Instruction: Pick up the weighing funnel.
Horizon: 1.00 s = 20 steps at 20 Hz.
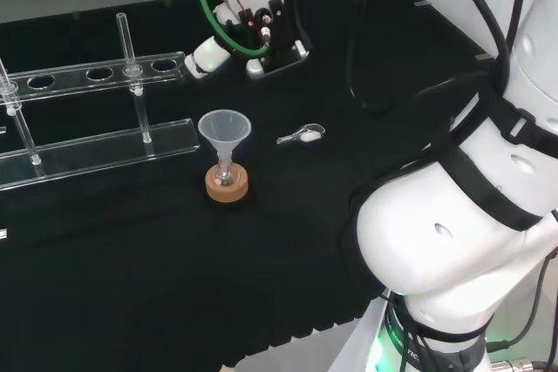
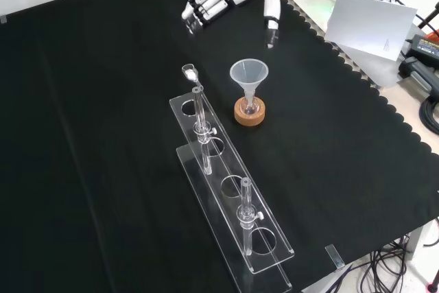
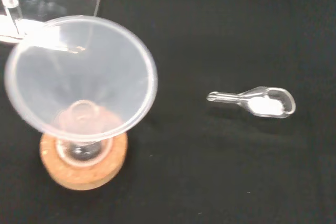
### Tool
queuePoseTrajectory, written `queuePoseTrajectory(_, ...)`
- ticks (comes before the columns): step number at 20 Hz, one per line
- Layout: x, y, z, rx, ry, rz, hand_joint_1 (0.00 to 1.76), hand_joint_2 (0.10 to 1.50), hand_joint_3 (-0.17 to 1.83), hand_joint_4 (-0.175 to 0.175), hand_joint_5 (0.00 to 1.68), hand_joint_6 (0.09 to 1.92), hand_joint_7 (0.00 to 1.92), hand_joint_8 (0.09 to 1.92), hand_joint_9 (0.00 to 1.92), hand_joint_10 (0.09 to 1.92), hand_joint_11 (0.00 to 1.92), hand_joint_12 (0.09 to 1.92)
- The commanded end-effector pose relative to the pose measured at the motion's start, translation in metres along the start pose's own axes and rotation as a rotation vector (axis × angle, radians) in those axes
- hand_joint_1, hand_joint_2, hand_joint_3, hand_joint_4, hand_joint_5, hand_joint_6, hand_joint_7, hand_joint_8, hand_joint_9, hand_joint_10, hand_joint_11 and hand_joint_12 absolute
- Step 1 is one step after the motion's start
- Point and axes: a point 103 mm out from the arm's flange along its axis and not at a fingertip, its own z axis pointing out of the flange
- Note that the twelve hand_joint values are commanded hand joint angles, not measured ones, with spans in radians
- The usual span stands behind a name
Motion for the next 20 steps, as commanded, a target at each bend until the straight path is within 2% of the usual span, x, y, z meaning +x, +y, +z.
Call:
queuePoseTrajectory(1, -0.047, 0.018, 0.000, 0.003, -0.037, -0.030, 0.27, 0.67, 0.01, 0.007, 0.00, 0.09, 0.00, 0.22, 0.00, 0.18, 0.00, 0.62)
queuePoseTrajectory(5, -0.071, 0.030, 0.010, 0.008, -0.060, -0.055, 0.32, 0.69, 0.02, 0.006, 0.00, 0.09, 0.00, 0.22, 0.00, 0.18, 0.00, 0.63)
queuePoseTrajectory(11, -0.088, 0.042, 0.024, 0.029, -0.069, -0.076, 0.34, 0.70, 0.02, 0.005, 0.00, 0.09, 0.00, 0.23, 0.00, 0.21, 0.00, 0.64)
queuePoseTrajectory(14, -0.094, 0.047, 0.032, 0.048, -0.075, -0.056, 0.34, 0.70, 0.02, 0.004, 0.00, 0.09, 0.00, 0.24, 0.00, 0.23, 0.00, 0.66)
queuePoseTrajectory(20, -0.093, 0.052, 0.054, 0.072, -0.061, -0.049, 0.34, 0.71, 0.01, 0.006, 0.00, 0.09, 0.00, 0.31, 0.00, 0.31, 0.00, 0.78)
